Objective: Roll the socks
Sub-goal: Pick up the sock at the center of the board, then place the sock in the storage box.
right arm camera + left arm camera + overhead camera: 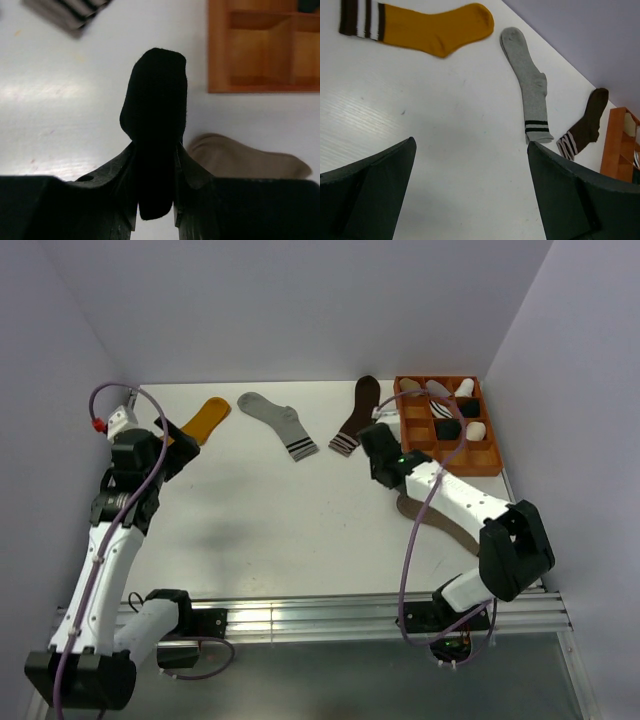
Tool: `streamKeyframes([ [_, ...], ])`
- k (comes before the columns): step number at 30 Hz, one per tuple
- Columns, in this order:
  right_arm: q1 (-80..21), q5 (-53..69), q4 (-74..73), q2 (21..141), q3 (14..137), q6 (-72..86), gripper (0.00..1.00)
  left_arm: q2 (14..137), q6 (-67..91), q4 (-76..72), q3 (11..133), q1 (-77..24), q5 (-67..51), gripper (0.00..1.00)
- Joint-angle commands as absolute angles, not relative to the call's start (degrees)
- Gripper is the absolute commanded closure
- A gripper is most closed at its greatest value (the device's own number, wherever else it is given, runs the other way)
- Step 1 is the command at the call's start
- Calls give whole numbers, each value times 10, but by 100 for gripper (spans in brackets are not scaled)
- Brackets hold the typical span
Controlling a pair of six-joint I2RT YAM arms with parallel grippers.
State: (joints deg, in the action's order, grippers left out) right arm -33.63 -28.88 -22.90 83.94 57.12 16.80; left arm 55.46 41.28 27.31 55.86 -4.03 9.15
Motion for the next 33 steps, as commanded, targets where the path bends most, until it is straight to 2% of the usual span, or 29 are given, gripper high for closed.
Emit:
streamKeyframes([
  [1,-269,-306,-308,832,631,191,100,498,357,280,534,-36,155,1],
  [7,-155,-273,-375,880,713,188,100,473,330,283,492,-63,201,1],
  [17,22,-115,-442,989,823,171,100,505,326,272,470,-105,241,1],
  [23,74,-84,-447,1036,855,182,100,515,329,273,468,-114,243,1],
  [33,105,-70,-435,1114,903,199,100,533,329,274,468,-120,244,1],
])
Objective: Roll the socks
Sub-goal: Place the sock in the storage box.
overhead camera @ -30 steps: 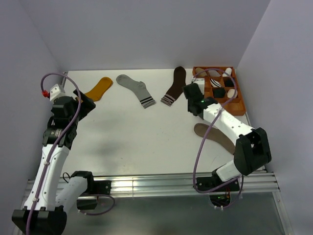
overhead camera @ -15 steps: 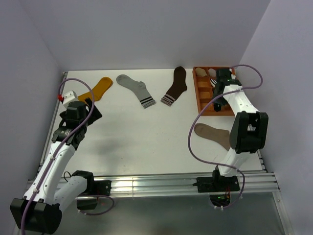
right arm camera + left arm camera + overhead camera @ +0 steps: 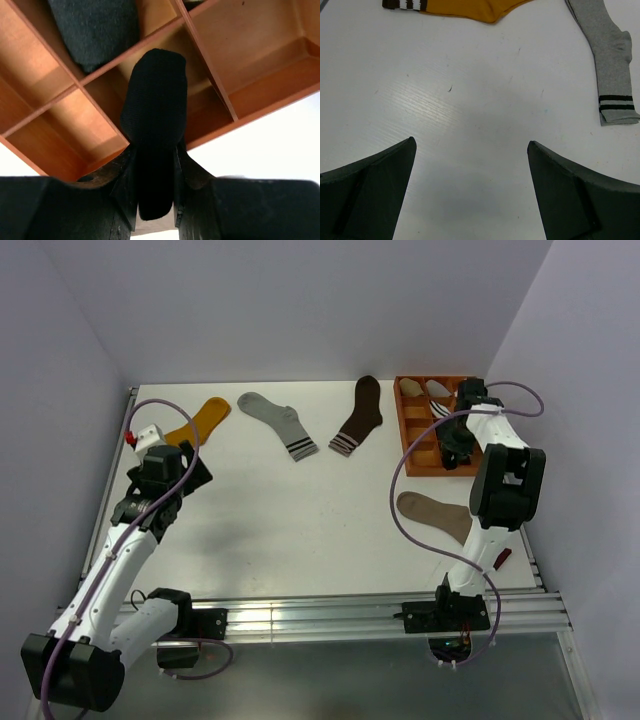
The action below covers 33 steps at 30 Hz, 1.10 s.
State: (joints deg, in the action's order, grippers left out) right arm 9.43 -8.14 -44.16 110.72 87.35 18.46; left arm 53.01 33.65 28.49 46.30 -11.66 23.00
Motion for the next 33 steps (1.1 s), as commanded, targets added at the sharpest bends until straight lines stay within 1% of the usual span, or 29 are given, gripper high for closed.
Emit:
streamKeyframes([
  [1,107,-75,-432,1118,912,202,100,535,329,274,469,-120,243,1],
  [7,112,-98,-367,1113,880,239,100,539,329,273,468,-121,242,1],
  [13,112,-85,-326,1116,846,255,100,541,328,272,467,-121,241,1],
  [25,112,-97,-321,1168,829,258,100,541,327,273,466,-121,241,1],
  [32,107,-93,-336,1164,822,256,100,542,326,272,466,-121,237,1],
  [33,106,-94,-334,1160,810,256,96,542,326,272,466,-120,238,1],
])
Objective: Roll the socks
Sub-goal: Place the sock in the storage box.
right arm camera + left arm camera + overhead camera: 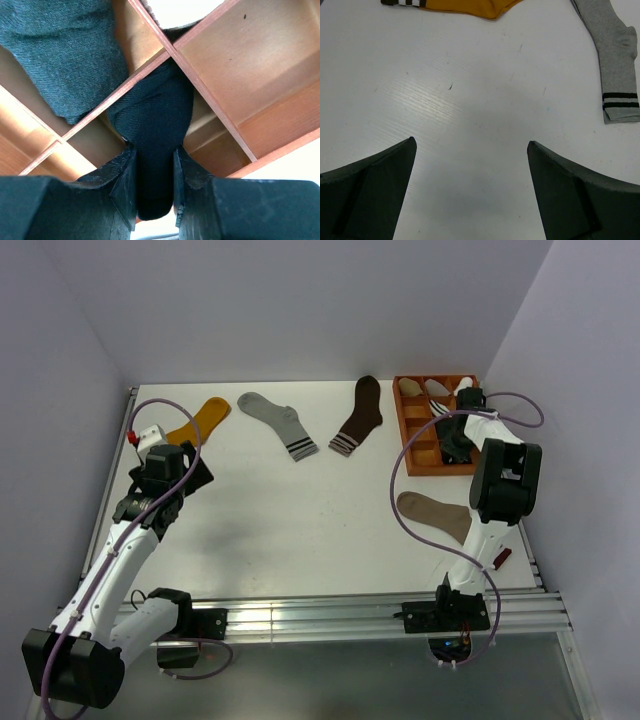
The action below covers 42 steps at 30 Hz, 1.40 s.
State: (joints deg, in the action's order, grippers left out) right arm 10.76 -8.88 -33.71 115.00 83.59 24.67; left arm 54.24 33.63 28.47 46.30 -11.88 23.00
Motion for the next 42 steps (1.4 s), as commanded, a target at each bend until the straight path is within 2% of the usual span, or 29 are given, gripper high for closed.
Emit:
streamKeyframes([
  [1,104,-95,-327,1152,803,256,91,542,326,272,467,-120,238,1],
  [2,99,-92,-323,1149,796,256,86,542,326,272,467,-120,237,1],
  [3,98,-89,-323,1145,789,256,75,542,326,272,466,-120,236,1],
  [8,94,-102,-308,1118,760,265,57,535,327,273,465,-121,236,1],
  [14,93,-101,-289,1099,736,266,48,522,326,272,463,-120,228,1],
  [23,93,-124,-326,1035,779,258,43,518,328,272,462,-120,230,1],
  [28,93,-134,-330,1025,784,256,42,515,327,272,461,-120,230,1],
  [32,94,-121,-323,1040,773,255,52,514,328,271,461,-120,229,2],
  [37,94,-112,-308,1073,753,256,58,513,327,272,460,-120,230,2],
  [39,94,-109,-304,1078,739,257,68,513,327,271,460,-120,231,2],
  [42,94,-112,-296,1078,720,258,72,513,326,270,460,-120,229,2],
])
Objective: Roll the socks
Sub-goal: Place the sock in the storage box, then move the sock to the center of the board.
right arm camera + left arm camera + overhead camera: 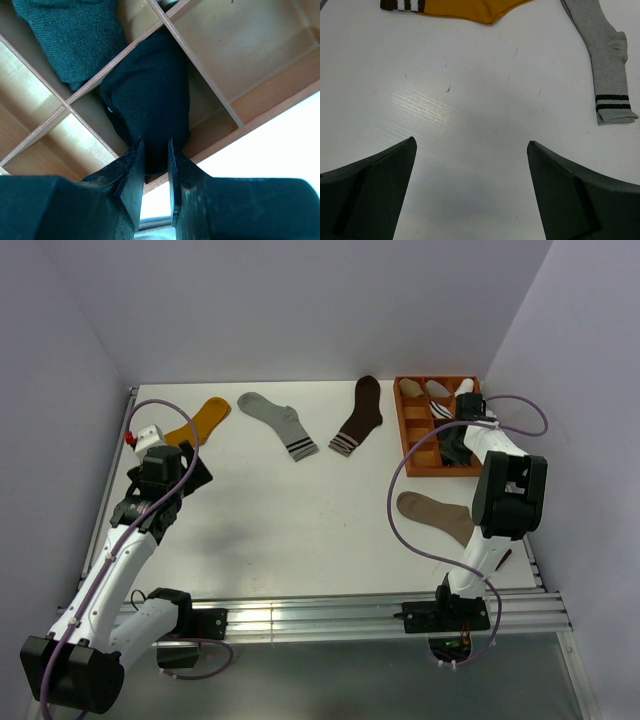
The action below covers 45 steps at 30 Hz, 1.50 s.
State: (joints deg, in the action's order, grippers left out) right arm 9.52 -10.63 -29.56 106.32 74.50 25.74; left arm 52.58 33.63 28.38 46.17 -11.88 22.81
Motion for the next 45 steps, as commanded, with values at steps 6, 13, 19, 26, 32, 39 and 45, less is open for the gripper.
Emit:
streamKeyframes([
  [6,94,-109,-295,1044,713,252,68,513,326,266,459,-119,220,2],
  [13,82,-98,-308,931,725,242,52,508,328,264,456,-114,214,2],
  [19,42,-97,-296,814,665,259,46,501,328,263,455,-109,209,1],
  [26,-29,-105,-305,701,513,278,43,491,329,263,454,-107,200,2],
  [32,-72,-71,-301,688,423,281,42,496,329,262,457,-107,190,2],
  [39,-105,-98,-257,760,433,283,43,488,329,263,454,-106,195,1],
  [45,-126,-105,-245,838,461,281,44,487,329,261,454,-106,189,2],
])
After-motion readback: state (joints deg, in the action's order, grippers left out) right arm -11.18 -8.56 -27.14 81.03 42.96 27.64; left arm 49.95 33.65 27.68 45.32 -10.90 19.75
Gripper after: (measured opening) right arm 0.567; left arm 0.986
